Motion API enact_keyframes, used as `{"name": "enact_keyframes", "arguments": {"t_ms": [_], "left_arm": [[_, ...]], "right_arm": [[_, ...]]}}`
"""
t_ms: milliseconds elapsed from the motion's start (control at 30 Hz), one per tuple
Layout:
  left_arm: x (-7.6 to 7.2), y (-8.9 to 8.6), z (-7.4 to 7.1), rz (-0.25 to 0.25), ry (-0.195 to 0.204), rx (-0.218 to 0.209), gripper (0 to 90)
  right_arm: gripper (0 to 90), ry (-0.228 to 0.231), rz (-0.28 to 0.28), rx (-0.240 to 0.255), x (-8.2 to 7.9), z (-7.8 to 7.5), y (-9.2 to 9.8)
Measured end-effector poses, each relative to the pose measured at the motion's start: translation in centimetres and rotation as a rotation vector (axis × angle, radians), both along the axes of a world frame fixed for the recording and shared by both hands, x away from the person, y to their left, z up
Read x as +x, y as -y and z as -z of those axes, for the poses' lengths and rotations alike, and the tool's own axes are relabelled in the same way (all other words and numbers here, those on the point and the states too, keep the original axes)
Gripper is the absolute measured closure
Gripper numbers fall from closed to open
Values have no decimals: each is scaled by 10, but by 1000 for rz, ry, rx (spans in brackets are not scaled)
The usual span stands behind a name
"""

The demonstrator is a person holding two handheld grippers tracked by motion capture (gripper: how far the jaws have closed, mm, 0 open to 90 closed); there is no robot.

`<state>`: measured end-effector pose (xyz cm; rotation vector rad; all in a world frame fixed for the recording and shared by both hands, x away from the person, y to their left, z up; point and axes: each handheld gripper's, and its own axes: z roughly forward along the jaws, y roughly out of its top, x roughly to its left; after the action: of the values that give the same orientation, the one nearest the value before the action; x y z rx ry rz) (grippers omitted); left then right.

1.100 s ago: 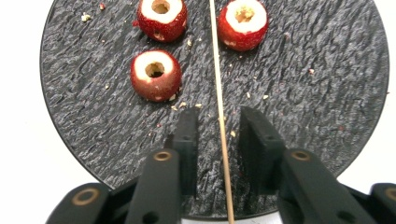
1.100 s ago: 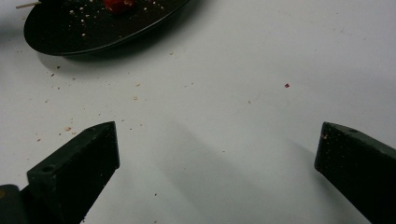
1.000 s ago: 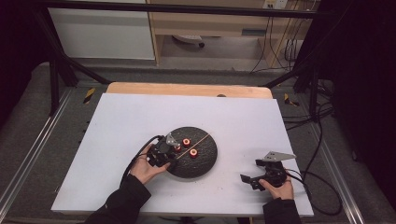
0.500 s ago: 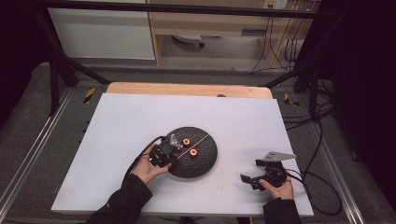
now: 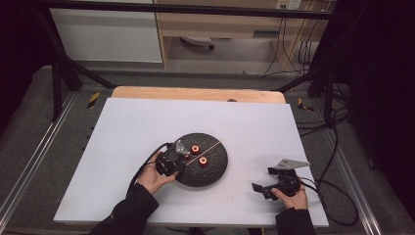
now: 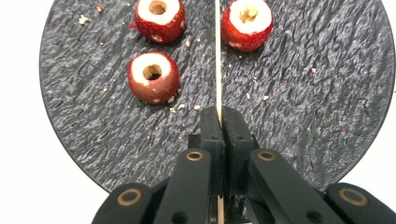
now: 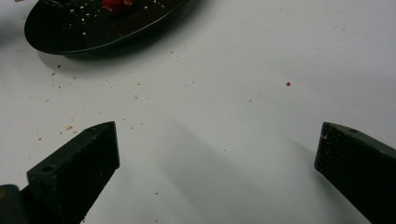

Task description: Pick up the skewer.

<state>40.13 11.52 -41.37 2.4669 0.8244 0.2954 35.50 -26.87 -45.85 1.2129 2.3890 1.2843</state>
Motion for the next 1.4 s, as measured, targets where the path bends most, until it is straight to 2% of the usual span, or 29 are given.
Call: {"name": "enact_keyframes", "arguments": {"t_ms": [133,167,400,733,833,1200,1400], "left_arm": [[-3,-6,-3,-10,11,-37,880],[-5,-9,-5,-16,16,-56,880],[-15,-20,-9,-23,40,-103,880],[-29,-39,-9,-68,80,-166,880],[-35,-47,-7,-83,88,-199,880],[-53,-76,4,-128,116,-273,880],[-60,-88,8,-143,130,-292,880]], "right_arm": [[7,-4,0,-2,0,0,0],[6,-4,2,-2,0,0,0],[6,-6,6,-7,0,1,0],[6,-10,12,-10,0,1,-1],[6,-11,16,-12,0,1,-1],[6,-18,43,-25,2,-2,-6],[6,-13,45,-30,3,-6,-11]]}}
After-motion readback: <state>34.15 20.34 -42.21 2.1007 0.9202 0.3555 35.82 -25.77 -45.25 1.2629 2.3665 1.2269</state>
